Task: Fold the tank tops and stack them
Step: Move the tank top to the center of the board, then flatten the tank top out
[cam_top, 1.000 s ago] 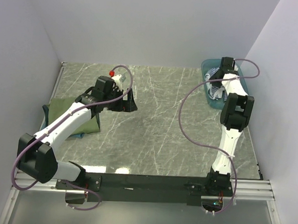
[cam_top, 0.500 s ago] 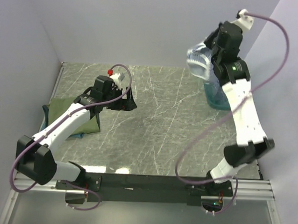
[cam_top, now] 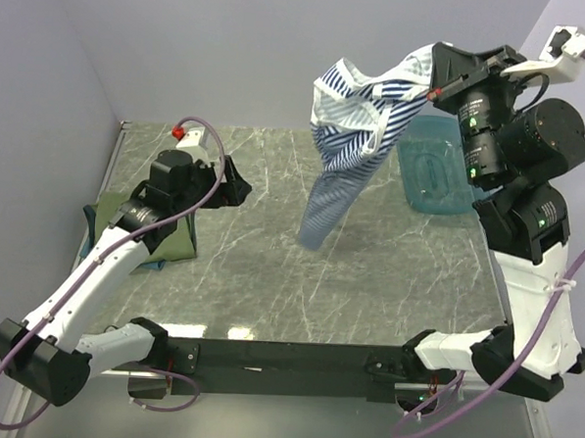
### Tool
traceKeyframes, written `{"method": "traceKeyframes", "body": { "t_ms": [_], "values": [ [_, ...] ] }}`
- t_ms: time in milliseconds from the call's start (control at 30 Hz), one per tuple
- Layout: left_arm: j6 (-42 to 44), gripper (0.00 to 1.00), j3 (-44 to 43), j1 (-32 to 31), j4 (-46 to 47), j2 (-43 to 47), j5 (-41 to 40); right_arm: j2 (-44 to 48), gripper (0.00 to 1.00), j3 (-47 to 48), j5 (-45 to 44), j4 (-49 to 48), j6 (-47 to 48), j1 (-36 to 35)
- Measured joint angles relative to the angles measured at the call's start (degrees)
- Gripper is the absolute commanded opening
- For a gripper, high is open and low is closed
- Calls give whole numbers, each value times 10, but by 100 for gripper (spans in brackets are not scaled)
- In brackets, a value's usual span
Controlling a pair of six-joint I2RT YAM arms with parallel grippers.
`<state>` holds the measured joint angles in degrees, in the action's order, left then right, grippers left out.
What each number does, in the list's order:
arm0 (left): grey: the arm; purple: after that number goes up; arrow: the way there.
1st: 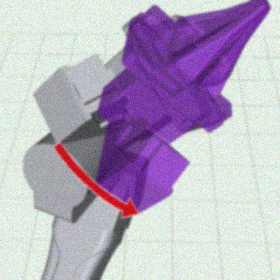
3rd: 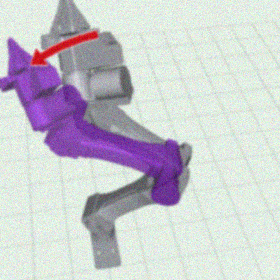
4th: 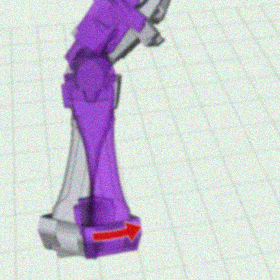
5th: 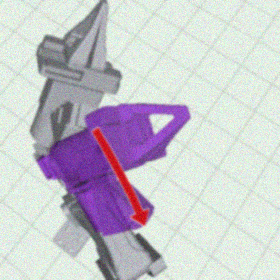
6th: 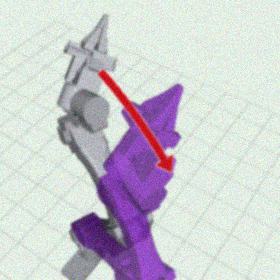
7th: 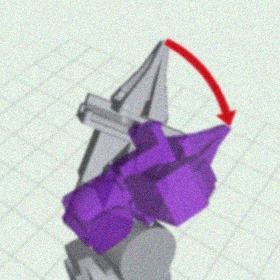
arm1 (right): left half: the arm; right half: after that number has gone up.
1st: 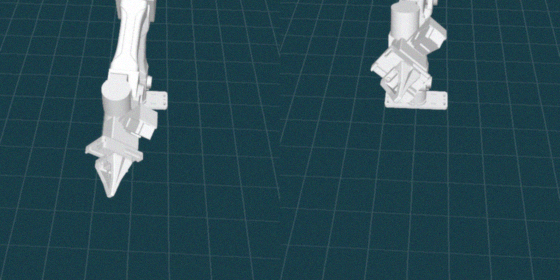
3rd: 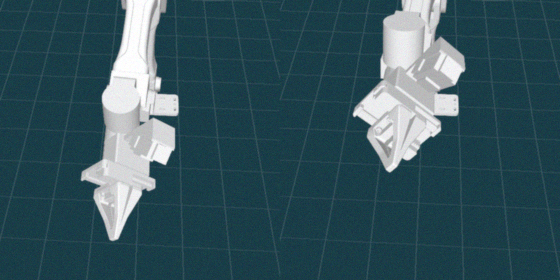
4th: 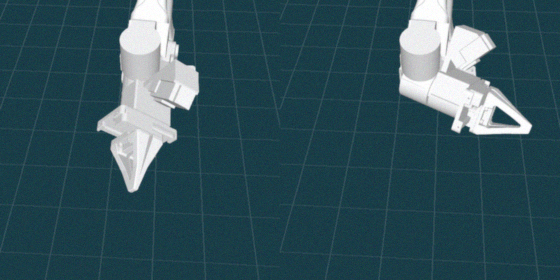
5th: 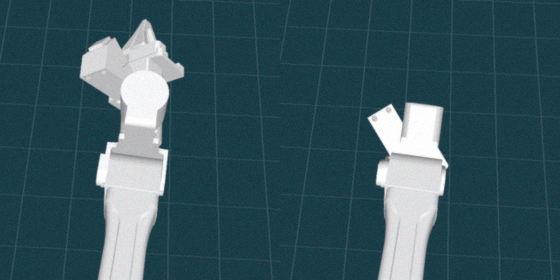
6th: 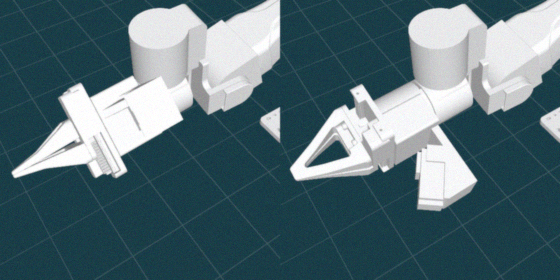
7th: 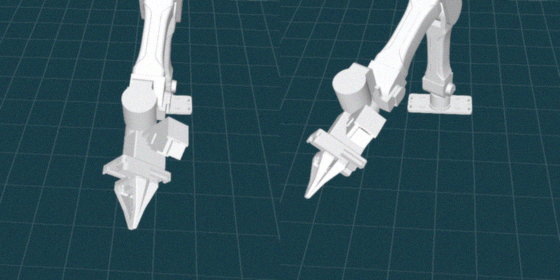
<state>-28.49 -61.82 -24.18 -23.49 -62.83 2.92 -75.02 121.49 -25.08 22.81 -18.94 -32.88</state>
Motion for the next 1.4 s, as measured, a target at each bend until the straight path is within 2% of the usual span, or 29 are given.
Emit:
{"method": "traceKeyframes", "body": {
  "t_ms": [33, 100, 133, 167, 233, 400, 467, 533, 667, 800, 867, 967, 1067, 1200, 1400],
  "values": [
    [-4, 90, 0, 0, 2, 5, -3, 4, 0, -12, 4, 3, -5, 0],
    [-11, 90, 4, 0, 6, 12, -3, 12, 9, -41, 9, 4, -17, 0],
    [-14, 90, 9, 0, 11, 14, -2, 12, 32, -57, 14, 5, -26, 1],
    [-21, 91, 17, 0, 18, 15, 1, 10, 44, -71, 22, 6, -38, 4],
    [-31, 92, 35, 0, 27, 14, 8, -21, 60, -84, 48, 20, -55, 18],
    [-75, 93, 97, 0, 65, -9, 58, -207, 64, -21, 96, 71, -81, 47],
    [-95, 92, 126, -4, 89, -20, 89, -265, 66, -70, 102, 79, -87, 55],
    [-114, 92, 156, -18, 113, -27, 112, -269, 66, -192, 112, 84, -96, 61],
    [-149, 86, 200, -103, 158, -60, 132, -198, 66, -395, 106, 111, -117, 72],
    [-173, 83, 213, -172, 213, -118, 155, -34, 65, -526, 81, 103, -141, 78],
    [-172, 83, 195, -207, 223, -169, 154, 59, 65, -580, 66, 95, -156, 79],
    [-170, 82, 139, -253, 224, -256, 147, 133, 64, -654, 54, 78, -181, 79],
    [-165, 76, 81, -281, 227, -328, 135, 164, 62, -731, 52, 76, -204, 80],
    [-153, 75, 9, -290, 219, -405, 108, 157, 60, -805, 67, 92, -225, 80],
    [-130, 70, -71, -291, 210, -491, 84, 171, 63, -845, 78, 108, -240, 80]
  ]
}}
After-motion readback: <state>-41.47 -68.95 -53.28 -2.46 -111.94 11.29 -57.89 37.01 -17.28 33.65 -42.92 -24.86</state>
